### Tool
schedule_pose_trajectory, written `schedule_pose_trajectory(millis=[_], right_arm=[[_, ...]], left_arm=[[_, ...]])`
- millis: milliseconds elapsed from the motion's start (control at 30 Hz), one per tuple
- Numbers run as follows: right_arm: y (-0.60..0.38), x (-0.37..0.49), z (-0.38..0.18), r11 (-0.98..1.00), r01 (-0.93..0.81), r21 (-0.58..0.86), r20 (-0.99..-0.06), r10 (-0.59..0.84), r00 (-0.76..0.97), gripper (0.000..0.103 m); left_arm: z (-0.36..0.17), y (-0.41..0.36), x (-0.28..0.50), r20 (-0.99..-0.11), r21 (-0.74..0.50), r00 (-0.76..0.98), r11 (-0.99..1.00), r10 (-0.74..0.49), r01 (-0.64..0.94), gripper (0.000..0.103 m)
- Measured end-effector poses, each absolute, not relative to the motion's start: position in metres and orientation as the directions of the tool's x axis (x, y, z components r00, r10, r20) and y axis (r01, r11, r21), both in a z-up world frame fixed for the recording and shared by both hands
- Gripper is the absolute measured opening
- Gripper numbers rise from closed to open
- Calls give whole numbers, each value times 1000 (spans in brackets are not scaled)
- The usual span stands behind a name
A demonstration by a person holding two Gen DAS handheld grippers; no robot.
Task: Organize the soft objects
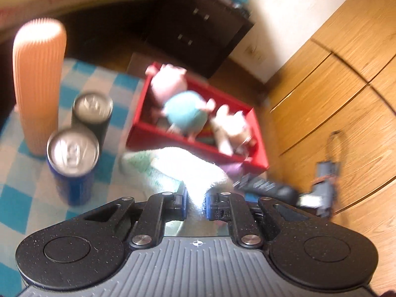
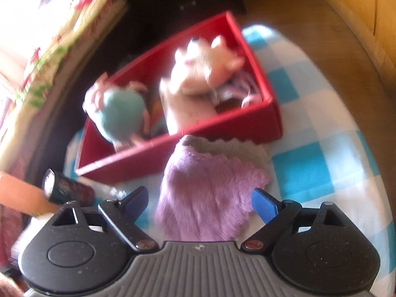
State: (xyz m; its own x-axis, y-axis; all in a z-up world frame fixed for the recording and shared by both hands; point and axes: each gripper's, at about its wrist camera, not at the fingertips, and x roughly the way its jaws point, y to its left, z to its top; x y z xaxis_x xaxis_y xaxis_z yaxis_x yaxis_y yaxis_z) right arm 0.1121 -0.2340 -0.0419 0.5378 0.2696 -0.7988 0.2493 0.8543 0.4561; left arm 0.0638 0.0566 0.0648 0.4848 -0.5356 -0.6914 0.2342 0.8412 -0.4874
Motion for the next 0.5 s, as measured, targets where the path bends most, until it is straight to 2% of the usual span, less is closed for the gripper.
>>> schedule_pose_trajectory(millis=[167, 300, 367, 400, 433, 467, 500], right_arm=[[-218, 120, -46, 876, 217, 430, -811, 270, 518, 70], [-203, 126, -53, 920, 175, 349, -832, 219, 509, 75], [-197, 126, -52, 940, 152, 305, -839, 190, 511, 73], [-194, 124, -52, 951, 140, 276, -843, 170, 511, 66], [-193, 123, -51, 961, 130, 242, -848, 145, 510, 51], [-192, 120, -49, 971, 122, 206, -851, 116, 513, 41], [-195, 117, -49, 976, 118, 181, -852, 96, 514, 18]], left_arm=[[70, 56, 62, -684, -479, 508, 847, -524, 228, 12], [70, 59, 64, -680, -483, 520, 850, -517, 213, 12], [71, 61, 64, -679, -476, 529, 854, -509, 211, 13], [72, 61, 64, -679, -472, 533, 856, -505, 210, 13], [74, 61, 63, -678, -470, 535, 857, -504, 211, 13], [74, 60, 64, -678, -469, 534, 857, -505, 215, 14], [74, 60, 64, -678, -470, 533, 856, -506, 216, 14]])
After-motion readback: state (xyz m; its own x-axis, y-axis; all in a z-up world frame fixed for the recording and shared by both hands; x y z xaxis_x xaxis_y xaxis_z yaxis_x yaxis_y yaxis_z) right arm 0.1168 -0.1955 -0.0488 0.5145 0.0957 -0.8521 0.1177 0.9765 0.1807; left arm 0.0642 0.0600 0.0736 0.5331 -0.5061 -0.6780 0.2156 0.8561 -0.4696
